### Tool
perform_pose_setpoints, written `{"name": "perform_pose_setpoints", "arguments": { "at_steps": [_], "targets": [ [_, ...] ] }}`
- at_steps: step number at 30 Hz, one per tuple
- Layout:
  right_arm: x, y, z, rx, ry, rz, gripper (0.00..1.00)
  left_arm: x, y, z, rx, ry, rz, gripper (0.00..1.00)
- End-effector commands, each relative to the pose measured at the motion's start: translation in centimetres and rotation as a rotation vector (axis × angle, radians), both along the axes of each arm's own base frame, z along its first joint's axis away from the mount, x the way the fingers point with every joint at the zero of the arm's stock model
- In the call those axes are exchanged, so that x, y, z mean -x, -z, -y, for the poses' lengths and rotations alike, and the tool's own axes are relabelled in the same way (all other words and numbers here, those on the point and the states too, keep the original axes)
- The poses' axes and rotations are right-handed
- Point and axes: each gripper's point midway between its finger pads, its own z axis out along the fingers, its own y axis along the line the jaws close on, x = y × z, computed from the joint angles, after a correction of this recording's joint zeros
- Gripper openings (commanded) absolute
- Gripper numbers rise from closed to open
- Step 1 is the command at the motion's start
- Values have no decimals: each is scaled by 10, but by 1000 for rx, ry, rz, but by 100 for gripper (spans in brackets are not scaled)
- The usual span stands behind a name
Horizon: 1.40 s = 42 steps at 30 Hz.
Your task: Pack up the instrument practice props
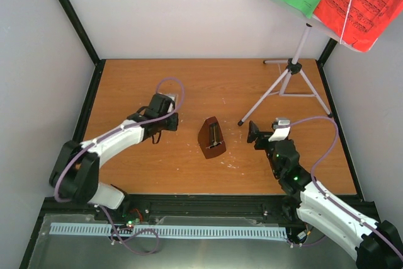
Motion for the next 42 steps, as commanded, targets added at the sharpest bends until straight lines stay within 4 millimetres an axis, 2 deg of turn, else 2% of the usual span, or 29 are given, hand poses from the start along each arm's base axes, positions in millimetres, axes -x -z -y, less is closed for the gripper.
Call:
{"name": "perform_pose_setpoints", "arguments": {
  "at_steps": [1, 4, 8, 11, 14, 16, 18, 21, 24, 29, 33, 37, 42],
  "targets": [
    [1, -12, 9, -18, 41, -6, 100, -6, -83, 35, 264, 65, 175, 0],
    [7, -43, 4, -67, -4, 32, 100, 9, -135, 61, 428, 216, 264, 0],
    [23, -115, -10, -206, -144, 149, 100, 40, -202, 87, 606, 457, 398, 0],
    [33, -159, -35, -246, -313, 234, 100, 71, -242, 100, 742, 633, 473, 0],
    [33, -175, -69, -210, -485, 239, 100, 99, -266, 111, 871, 791, 483, 0],
    [35, -182, -94, -211, -628, 216, 100, 117, -273, 115, 949, 884, 465, 0],
    [48, -194, -120, -234, -811, 210, 100, 133, -278, 116, 1003, 958, 462, 0],
    [67, -215, -137, -287, -989, 245, 100, 146, -282, 119, 1028, 1032, 440, 0],
    [77, -233, -143, -299, -1068, 284, 100, 154, -281, 124, 1030, 1078, 401, 0],
    [61, -236, -152, -310, -1062, 233, 100, 170, -284, 132, 1037, 1153, 384, 0],
    [64, -244, -160, -315, -1135, 234, 100, 172, -283, 136, 1048, 1175, 364, 0],
    [71, -241, -168, -306, -1211, 215, 85, 172, -286, 137, 1058, 1184, 370, 0],
    [71, -230, -170, -302, -1224, 183, 78, 170, -285, 139, 1056, 1183, 369, 0]
  ]
}}
